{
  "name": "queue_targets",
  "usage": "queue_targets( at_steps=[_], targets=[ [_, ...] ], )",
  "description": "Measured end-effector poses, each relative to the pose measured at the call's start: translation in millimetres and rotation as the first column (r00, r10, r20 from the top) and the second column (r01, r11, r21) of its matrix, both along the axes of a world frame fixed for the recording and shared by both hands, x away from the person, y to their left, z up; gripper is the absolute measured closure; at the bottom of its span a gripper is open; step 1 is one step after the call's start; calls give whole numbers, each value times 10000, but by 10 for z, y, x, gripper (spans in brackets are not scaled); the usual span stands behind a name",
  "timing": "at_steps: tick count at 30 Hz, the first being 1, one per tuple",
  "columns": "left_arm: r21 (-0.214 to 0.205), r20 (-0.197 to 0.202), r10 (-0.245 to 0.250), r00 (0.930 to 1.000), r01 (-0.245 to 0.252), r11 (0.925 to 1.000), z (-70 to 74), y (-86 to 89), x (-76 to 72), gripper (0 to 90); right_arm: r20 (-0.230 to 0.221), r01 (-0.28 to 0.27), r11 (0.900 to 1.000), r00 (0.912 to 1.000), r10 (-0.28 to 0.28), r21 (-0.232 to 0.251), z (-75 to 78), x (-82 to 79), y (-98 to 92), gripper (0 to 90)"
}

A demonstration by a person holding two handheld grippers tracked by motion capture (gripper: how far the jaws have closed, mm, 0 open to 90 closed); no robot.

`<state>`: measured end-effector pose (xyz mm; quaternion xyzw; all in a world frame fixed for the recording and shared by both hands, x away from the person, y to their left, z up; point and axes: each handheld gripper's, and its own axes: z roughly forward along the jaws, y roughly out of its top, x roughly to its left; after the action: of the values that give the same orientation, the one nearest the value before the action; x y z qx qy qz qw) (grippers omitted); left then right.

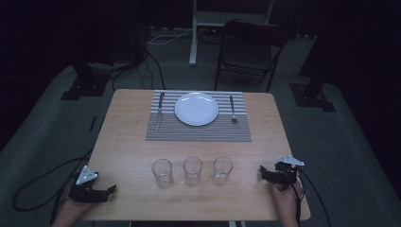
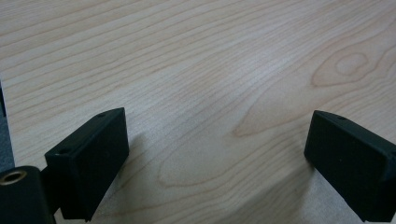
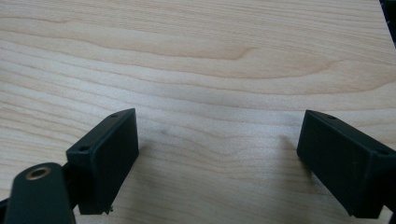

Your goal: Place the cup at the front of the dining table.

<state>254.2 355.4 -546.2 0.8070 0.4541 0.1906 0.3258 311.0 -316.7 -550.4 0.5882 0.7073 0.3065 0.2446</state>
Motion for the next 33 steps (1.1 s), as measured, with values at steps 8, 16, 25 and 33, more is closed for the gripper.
queue_targets(
  at_steps=[8, 16, 25, 33],
  targets=[
    [29, -10, -152, 9999, 152, 9999, 2, 14, -4, 68, 1, -1, 10000, 10000, 1, -6, 0, -1, 0, 123],
    [85, -117, 73, 9999, -72, 9999, 13, -5, -3, 69, 3, -1, 10000, 10000, 1, -7, 0, -1, 0, 123],
    [298, -100, -109, 9999, 112, 9995, 36, -53, -24, 70, 1, 1, 10000, 10000, -1, -5, 0, -1, 0, 123],
    [-101, -80, -642, 9979, 641, 9979, 82, -119, -42, 71, 4, -3, 10000, 10000, 3, -9, 0, 0, 0, 123]
  ],
)
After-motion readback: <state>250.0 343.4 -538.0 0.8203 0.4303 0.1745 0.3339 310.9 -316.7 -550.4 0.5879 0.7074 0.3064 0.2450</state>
